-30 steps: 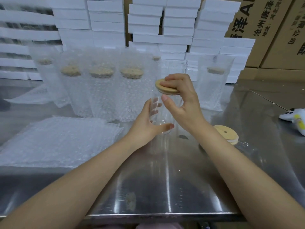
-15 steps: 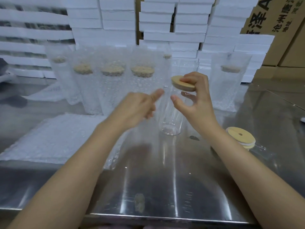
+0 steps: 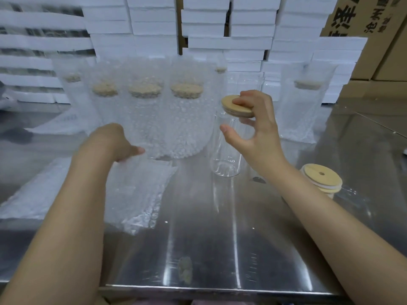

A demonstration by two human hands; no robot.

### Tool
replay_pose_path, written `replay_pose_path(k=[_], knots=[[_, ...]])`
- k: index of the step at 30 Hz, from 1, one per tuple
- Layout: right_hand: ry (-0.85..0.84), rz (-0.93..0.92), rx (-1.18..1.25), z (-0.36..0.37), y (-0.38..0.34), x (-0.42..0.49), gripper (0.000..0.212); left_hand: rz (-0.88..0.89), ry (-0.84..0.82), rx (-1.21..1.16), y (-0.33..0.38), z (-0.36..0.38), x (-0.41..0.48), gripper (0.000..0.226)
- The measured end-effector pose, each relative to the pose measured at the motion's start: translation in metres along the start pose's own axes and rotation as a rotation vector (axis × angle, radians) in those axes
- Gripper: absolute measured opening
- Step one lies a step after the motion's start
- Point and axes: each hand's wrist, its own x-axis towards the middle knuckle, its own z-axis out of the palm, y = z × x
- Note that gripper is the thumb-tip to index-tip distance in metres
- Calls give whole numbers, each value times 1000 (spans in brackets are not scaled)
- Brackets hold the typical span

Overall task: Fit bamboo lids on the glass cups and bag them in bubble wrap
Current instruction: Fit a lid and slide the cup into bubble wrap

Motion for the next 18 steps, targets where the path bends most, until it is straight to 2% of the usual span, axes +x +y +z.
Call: replay_pose_path(k=[3, 5, 7, 9, 10, 13, 18], knots=[[3, 12, 2, -1, 2, 2, 44, 103, -85, -422, -12, -18, -7, 54], [16, 25, 14, -3, 3, 2, 45, 212, -227, -674, -12, -22, -11, 44], [32, 35, 29, -4, 2, 2, 49, 282, -315, -793, -4, -18, -13, 29], [44, 42, 36, -4, 2, 2, 50, 284, -336, -830, 9, -5, -10, 8], [49, 43, 36, -3, 1, 2, 50, 277, -328, -829, 16, 2, -9, 5], [57, 89, 56, -3, 1, 0, 49, 270, -255, -771, 39, 24, -8, 12], [109, 337, 153, -8, 4, 3, 46, 320, -63, -772, 62, 52, -12, 17]])
